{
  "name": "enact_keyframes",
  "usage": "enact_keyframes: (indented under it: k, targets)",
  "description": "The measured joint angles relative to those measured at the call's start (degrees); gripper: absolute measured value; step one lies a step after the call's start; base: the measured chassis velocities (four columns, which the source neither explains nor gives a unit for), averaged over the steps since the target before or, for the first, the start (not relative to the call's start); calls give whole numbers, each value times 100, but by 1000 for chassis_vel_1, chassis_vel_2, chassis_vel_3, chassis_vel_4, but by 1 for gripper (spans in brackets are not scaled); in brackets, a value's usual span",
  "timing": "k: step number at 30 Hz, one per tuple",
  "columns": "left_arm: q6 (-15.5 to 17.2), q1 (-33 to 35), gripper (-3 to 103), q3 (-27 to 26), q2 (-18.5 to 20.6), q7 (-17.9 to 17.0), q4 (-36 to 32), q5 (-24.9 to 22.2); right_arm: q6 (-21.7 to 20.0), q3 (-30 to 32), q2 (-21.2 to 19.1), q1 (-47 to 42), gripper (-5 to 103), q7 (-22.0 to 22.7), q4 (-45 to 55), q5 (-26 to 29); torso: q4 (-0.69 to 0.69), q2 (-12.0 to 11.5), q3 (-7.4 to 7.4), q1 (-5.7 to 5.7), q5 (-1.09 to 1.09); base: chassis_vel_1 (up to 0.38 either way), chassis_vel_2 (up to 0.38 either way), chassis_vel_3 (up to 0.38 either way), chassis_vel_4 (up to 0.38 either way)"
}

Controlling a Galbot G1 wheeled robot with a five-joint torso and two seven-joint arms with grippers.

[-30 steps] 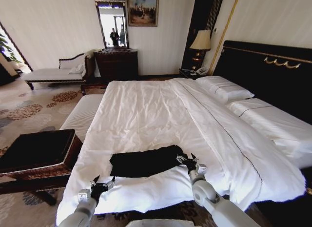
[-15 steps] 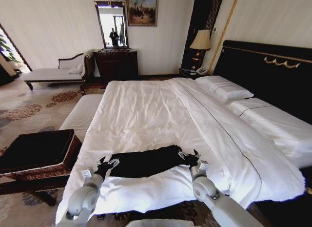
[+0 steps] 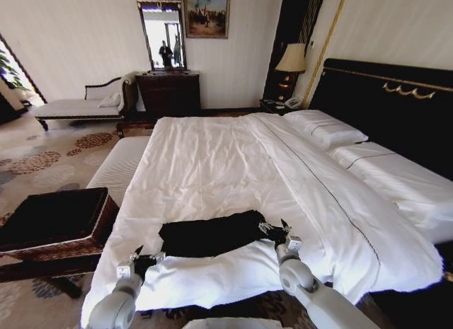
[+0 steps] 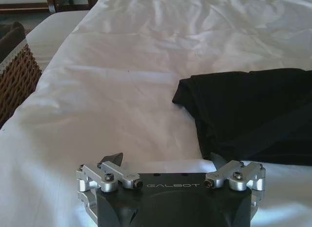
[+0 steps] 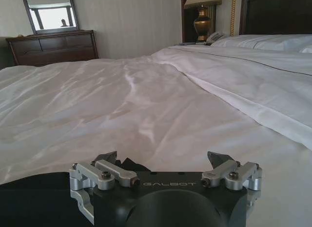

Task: Fold the clothes on the bed and place them into the basket.

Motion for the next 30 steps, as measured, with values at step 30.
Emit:
enact_keyframes:
  k: [30]
  targets:
    - [648, -2249, 100, 125, -926, -266, 808, -2916, -3, 72, -31, 84, 100, 62, -231, 91, -2, 0, 1, 0, 0, 0, 0, 0, 0]
